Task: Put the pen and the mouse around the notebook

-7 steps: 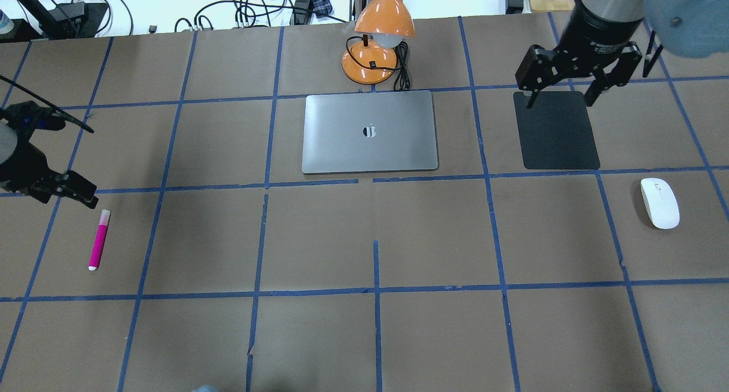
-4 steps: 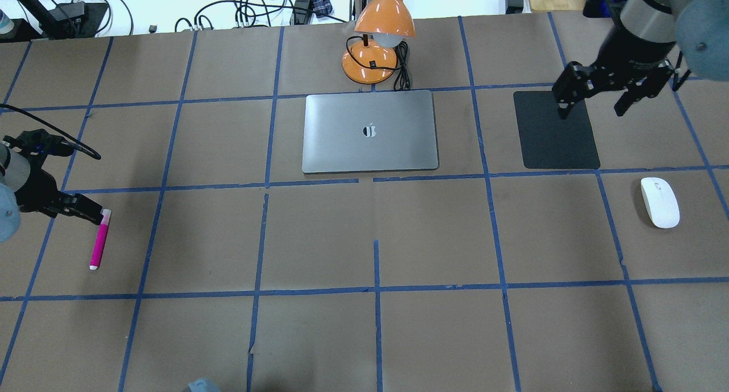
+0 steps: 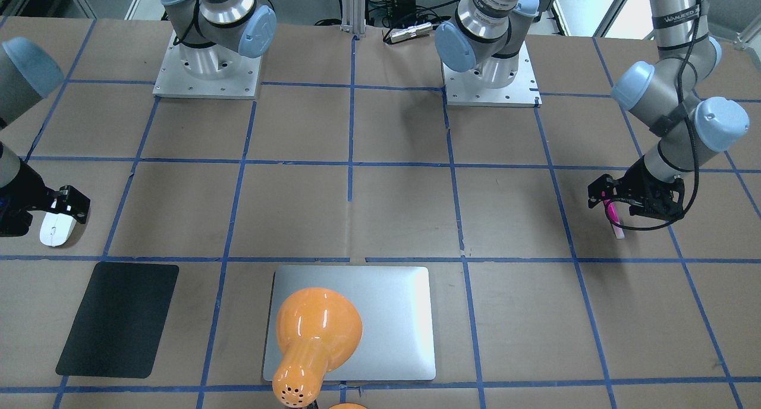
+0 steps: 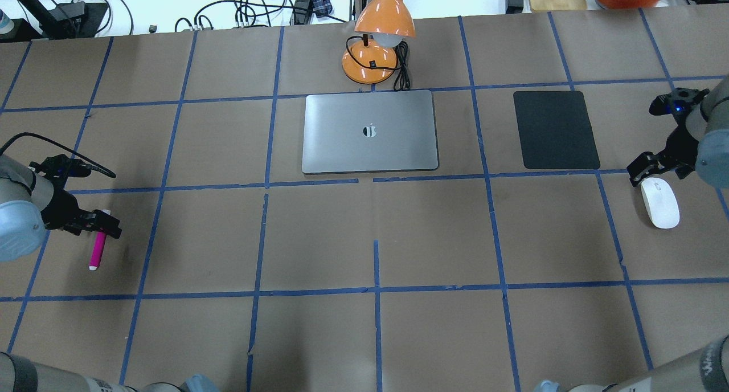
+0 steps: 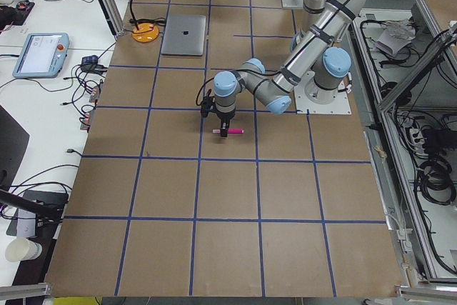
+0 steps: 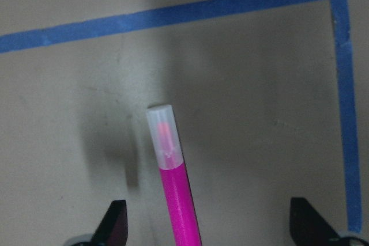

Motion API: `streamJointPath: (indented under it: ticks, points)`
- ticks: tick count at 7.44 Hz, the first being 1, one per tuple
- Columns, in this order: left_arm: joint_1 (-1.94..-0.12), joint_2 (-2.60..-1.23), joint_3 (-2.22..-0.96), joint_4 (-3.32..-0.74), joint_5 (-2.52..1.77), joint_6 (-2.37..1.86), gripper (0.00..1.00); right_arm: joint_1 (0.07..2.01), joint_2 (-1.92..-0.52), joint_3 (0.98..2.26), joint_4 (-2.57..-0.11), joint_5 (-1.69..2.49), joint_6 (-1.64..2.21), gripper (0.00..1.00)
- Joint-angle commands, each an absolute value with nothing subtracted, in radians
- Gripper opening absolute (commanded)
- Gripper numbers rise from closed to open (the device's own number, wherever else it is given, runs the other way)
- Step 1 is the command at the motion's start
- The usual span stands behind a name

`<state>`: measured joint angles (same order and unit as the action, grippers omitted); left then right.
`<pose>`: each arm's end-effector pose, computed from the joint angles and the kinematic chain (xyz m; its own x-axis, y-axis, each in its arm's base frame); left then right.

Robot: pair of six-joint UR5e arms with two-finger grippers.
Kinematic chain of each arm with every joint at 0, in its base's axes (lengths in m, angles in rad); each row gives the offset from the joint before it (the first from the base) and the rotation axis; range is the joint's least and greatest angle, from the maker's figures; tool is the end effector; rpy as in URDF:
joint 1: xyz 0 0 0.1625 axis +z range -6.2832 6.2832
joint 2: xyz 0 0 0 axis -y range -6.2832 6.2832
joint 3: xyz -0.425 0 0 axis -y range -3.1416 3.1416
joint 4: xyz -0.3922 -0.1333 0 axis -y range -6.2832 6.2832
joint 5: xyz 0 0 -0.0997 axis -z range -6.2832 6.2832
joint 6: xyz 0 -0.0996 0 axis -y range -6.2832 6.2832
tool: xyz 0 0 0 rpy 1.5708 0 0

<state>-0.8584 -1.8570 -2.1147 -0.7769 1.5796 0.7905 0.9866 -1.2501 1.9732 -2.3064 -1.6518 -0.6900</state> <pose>0.2140 -0.4503 0.1776 -0.9968 0.0779 0.0195 0.0785 0.9964 0.0317 -0.1873 -0.5103 0.2083 -0.9918 -0.1063 0.0704 -0.1035 0.9937 0.0419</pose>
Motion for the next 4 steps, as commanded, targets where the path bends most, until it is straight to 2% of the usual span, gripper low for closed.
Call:
streamJointPath:
  ticks: [1,2,3,4]
  points:
    - [-0.848,-1.871,-2.12,-0.761,1.578,0.741,0.92,0.969,-1.214,1.996,-2.332,-1.654,-0.712,1.0]
    - [-0.848,-1.879,-2.118,-0.759,1.578,0.742,0.79,0.969,-1.197,1.996,-2.332,-1.66,-0.715,1.0]
    - [-0.848,-1.882,-2.112,-0.759,1.58,0.742,0.37,0.968,-1.193,1.996,-2.321,-1.708,-0.739,1.0]
    - [-0.847,-1.879,-2.115,-0.759,1.577,0.741,0.12,0.968,-1.195,1.994,-2.325,-1.721,-0.759,1.0]
